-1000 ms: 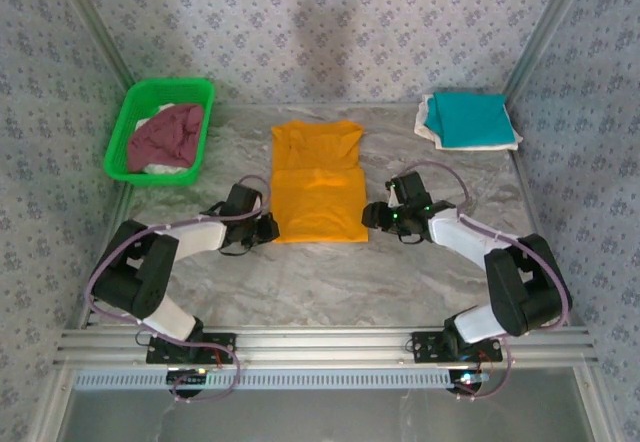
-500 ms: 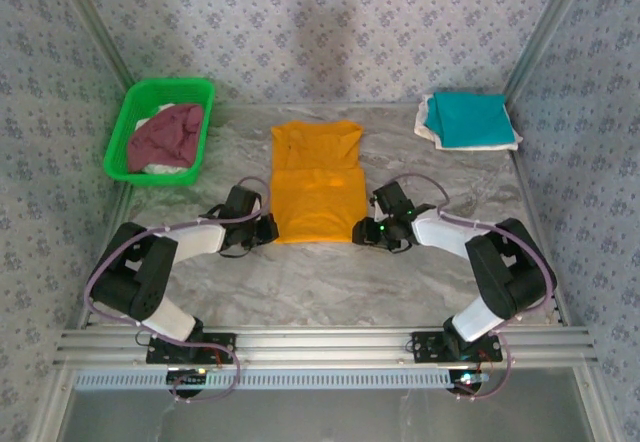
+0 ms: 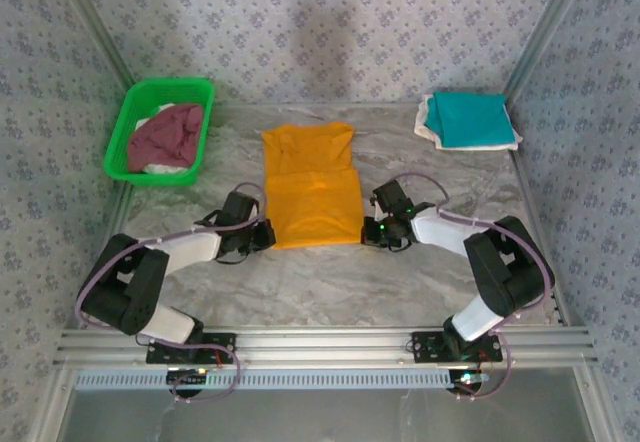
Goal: Fold and stack the t-shirts
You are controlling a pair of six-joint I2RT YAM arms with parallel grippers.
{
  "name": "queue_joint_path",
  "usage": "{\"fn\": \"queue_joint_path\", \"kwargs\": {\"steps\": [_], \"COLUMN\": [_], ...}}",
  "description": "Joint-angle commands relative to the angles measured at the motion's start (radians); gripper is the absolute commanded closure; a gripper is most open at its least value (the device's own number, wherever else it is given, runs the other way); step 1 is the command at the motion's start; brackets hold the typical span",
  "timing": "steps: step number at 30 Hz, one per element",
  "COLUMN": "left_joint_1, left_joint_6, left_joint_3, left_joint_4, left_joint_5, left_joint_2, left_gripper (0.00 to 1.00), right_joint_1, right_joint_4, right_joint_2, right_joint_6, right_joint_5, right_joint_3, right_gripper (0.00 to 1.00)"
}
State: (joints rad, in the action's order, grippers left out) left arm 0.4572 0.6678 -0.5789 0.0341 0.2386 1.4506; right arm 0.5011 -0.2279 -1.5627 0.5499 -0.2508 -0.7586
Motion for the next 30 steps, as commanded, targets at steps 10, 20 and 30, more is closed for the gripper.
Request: {"fn": "queue_joint_path", "kwargs": {"steps": [10, 20, 30], "left_joint_1": [0.135, 0.216, -0.065], "left_joint_6": [0.082, 0.182, -0.011], "left_joint_3": [0.174, 0.218, -0.144], "left_joint_4": [0.259, 0.452, 0.475], "left_joint_5": [-0.090, -0.174, 0.019], "left_joint_2": [-0.358, -0.719, -0.480], "left_gripper": [1.00, 1.00, 1.00], "right_joint_1": [0.144, 0.224, 0.101], "right_joint_4": [-0.038, -0.110, -0.201], "right_joint_2": [0.275, 0.444, 0.283], "right_joint_6": [0.059, 0.149, 0.005], "right_joint_5": [0.026, 0.070, 0.048], "right_joint_3": [0.205, 0.215, -0.141], "right_gripper": [1.00, 1.00, 1.00]}}
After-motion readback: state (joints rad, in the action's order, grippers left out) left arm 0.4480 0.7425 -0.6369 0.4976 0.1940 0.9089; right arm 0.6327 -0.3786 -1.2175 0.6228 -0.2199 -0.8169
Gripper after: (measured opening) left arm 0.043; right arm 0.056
